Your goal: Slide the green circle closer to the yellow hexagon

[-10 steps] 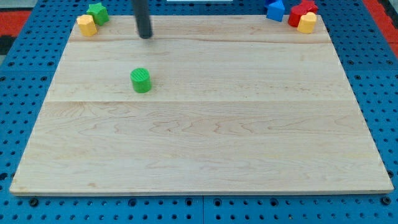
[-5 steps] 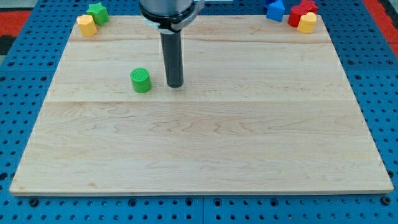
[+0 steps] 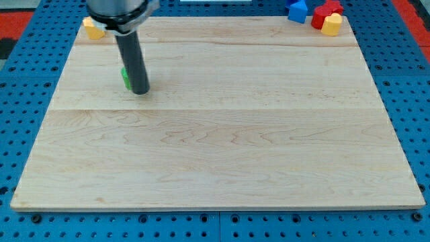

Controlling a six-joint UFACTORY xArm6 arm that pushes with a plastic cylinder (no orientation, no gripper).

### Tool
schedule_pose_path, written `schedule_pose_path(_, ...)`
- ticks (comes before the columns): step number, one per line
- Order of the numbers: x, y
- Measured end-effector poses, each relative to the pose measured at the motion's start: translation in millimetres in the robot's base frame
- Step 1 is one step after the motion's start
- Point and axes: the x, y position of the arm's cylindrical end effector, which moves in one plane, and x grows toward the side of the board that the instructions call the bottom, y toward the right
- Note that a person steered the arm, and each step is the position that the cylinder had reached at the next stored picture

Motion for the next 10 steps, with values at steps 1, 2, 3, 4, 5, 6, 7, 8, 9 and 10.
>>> schedule_pose_path(1, -13, -25)
schedule_pose_path(2, -26, -27)
schedule_pose_path(3, -23, -19)
schedule_pose_path(4, -24, -13)
schedule_pose_path(5, -44, -13)
schedule_pose_path(6, -70, -20)
schedule_pose_path(7, -91, -34)
schedule_pose_path(8, -112, -45)
schedule_pose_path(9, -132, -58)
schedule_pose_path(10, -146, -66)
